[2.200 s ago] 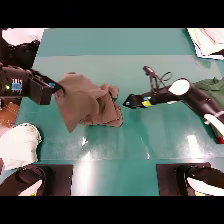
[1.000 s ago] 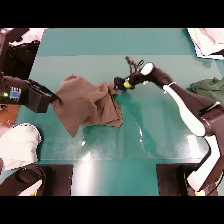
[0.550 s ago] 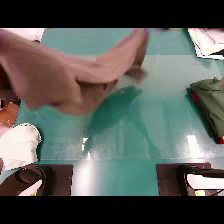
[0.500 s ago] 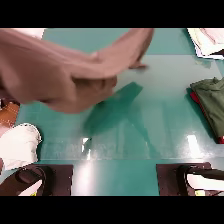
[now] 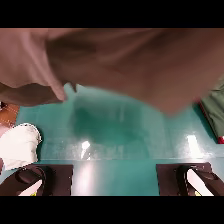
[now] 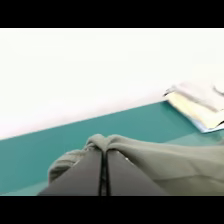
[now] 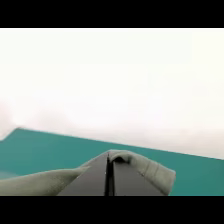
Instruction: Fold the shirts.
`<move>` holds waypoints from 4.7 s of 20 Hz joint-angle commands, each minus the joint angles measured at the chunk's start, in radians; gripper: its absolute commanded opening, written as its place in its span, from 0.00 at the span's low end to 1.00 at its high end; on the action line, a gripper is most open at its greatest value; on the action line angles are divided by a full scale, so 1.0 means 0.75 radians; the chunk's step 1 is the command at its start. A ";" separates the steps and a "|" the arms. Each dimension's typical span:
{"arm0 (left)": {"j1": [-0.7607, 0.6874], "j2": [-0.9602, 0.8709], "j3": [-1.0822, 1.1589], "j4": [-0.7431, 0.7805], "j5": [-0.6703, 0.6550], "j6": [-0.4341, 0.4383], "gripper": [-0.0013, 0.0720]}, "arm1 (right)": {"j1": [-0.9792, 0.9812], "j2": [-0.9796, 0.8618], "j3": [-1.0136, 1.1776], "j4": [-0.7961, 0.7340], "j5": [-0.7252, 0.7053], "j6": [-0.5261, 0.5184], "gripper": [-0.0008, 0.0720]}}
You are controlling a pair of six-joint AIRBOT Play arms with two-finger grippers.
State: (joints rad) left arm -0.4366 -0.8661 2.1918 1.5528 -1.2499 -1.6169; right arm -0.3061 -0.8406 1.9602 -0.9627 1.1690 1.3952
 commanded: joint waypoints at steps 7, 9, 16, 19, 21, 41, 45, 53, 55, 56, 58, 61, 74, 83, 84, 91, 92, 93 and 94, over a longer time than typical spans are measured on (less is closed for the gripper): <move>0.001 -0.085 -0.323 0.186 -0.012 0.049 0.05 | -0.244 -0.266 0.055 0.125 0.538 0.209 0.03; 0.001 -0.225 -0.356 0.271 -0.088 0.080 0.05 | -0.102 -0.378 -0.075 0.012 0.582 0.212 0.02; 0.118 -0.951 -0.356 0.134 -0.098 0.145 0.05 | 0.297 -0.781 -0.450 -0.322 0.223 0.212 0.03; 0.299 -1.145 -0.356 -0.066 -0.093 0.064 0.05 | 0.317 -0.928 -0.469 -0.309 0.004 0.213 0.03; 0.404 -1.177 -0.356 -0.201 -0.089 0.061 0.40 | 0.316 -0.999 -0.433 -0.295 -0.052 0.213 0.03; 0.846 -0.743 -1.079 -0.406 -0.229 0.246 0.52 | 0.264 -0.820 -0.140 -0.277 0.387 0.081 0.57; 0.846 -0.506 -1.549 -0.411 0.033 0.246 0.52 | 0.264 -0.807 -0.139 -0.276 0.414 0.082 0.57; 0.846 -0.488 -1.840 -0.539 0.325 0.237 0.52 | 0.264 -0.807 -0.139 -0.276 0.518 0.082 0.57; 0.846 -0.488 -1.841 -0.549 0.365 0.244 0.52 | 0.264 -0.807 -0.139 -0.276 0.537 0.082 0.57; 0.846 -0.488 -1.847 -0.553 0.376 0.244 0.52 | 0.264 -0.807 -0.139 -0.276 0.540 0.082 0.57; 0.836 -0.515 -1.849 -0.579 0.363 0.247 0.52 | 0.264 -0.807 -0.139 -0.276 0.540 0.082 0.57; 0.810 -0.561 -1.849 -0.588 0.338 0.246 0.52 | 0.264 -0.807 -0.139 -0.276 0.555 0.082 0.57; 0.792 -0.244 -1.776 -0.607 0.119 0.388 0.05 | 0.074 -0.421 -1.123 -0.289 0.510 0.081 0.57; 0.792 -0.217 -1.776 -0.615 0.058 0.386 0.05 | -0.070 -0.091 -2.031 -0.276 0.154 0.024 0.58; 0.792 -0.217 -1.776 -0.615 0.053 0.386 0.05 | -0.060 -0.086 -2.060 -0.274 0.147 0.023 0.58; 0.792 -0.217 -1.776 -0.615 0.040 0.387 0.05 | 0.189 -0.220 -1.976 -0.244 0.149 0.023 0.58; 0.792 -0.217 -1.776 -0.615 0.032 0.387 0.05 | 0.216 -0.250 -1.957 -0.244 0.158 0.023 0.57; 0.792 -0.217 -1.776 -0.615 0.024 0.387 0.05 | 0.241 -0.275 -1.935 -0.247 0.170 0.023 0.52; 0.792 -0.217 -1.776 -0.615 0.021 0.387 0.05 | 0.257 -0.290 -1.916 -0.247 0.182 0.023 0.34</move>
State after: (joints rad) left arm 0.1574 -1.0294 0.8589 1.0912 -1.2224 -1.3270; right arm -0.1677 -1.0134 0.4908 -1.1442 1.2892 1.4124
